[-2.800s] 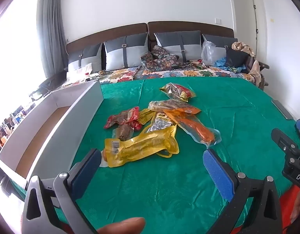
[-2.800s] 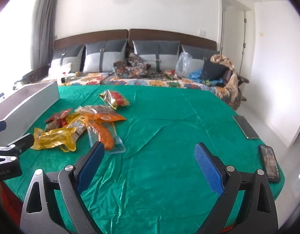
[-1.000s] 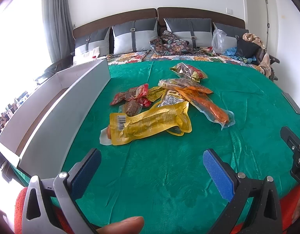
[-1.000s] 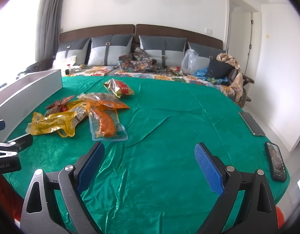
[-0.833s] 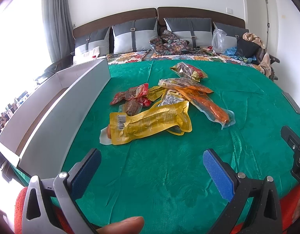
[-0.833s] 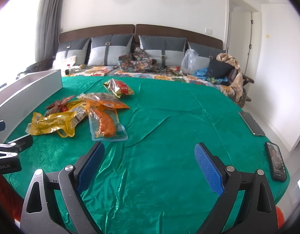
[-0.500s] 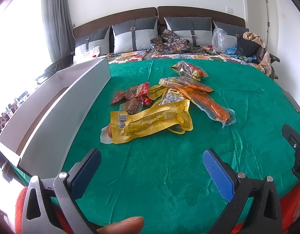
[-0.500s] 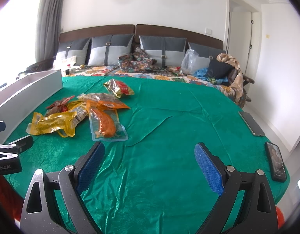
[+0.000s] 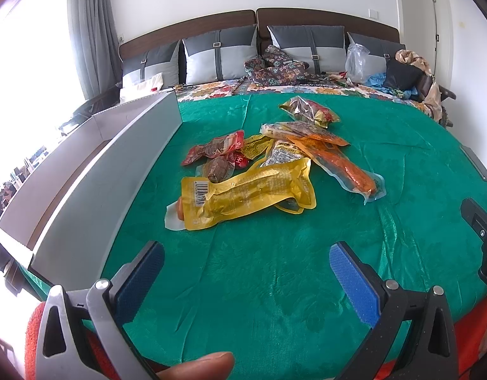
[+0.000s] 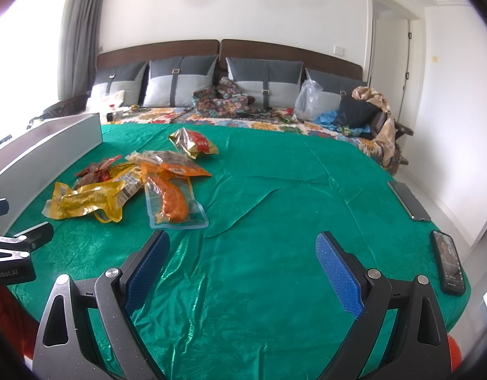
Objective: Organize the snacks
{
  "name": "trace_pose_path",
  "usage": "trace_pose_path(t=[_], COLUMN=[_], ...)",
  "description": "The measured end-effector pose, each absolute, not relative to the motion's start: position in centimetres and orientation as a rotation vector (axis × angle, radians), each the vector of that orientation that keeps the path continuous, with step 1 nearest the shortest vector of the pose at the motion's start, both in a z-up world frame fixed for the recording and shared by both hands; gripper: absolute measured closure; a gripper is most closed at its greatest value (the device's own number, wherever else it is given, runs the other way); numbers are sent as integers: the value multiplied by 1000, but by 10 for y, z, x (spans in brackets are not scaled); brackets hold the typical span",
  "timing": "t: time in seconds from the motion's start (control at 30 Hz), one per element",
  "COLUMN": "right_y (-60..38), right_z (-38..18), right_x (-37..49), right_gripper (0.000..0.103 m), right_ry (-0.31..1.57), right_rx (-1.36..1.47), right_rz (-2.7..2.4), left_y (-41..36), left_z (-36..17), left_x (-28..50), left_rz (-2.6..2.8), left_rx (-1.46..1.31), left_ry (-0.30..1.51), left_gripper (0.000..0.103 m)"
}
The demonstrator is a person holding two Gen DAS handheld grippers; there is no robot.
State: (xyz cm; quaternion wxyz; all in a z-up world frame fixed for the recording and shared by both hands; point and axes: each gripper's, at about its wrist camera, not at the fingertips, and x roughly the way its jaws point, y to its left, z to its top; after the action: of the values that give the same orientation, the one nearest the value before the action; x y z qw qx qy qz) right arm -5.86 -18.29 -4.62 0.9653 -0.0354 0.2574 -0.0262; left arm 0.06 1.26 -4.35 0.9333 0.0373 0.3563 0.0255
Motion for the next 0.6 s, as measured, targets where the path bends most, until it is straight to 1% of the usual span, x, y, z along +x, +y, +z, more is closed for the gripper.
trace_pose_path(t=[0.6], right_y=[-182], right_z=[-49], right_x=[-57], right_gripper=[8], right_ry=[533], right_rx=[-71], right_rz=[-49], left_y=[14], left_z=[-48], left_x=[3], left_rz=[54], left_rx=[73], left_ry=[752], left_gripper=[0])
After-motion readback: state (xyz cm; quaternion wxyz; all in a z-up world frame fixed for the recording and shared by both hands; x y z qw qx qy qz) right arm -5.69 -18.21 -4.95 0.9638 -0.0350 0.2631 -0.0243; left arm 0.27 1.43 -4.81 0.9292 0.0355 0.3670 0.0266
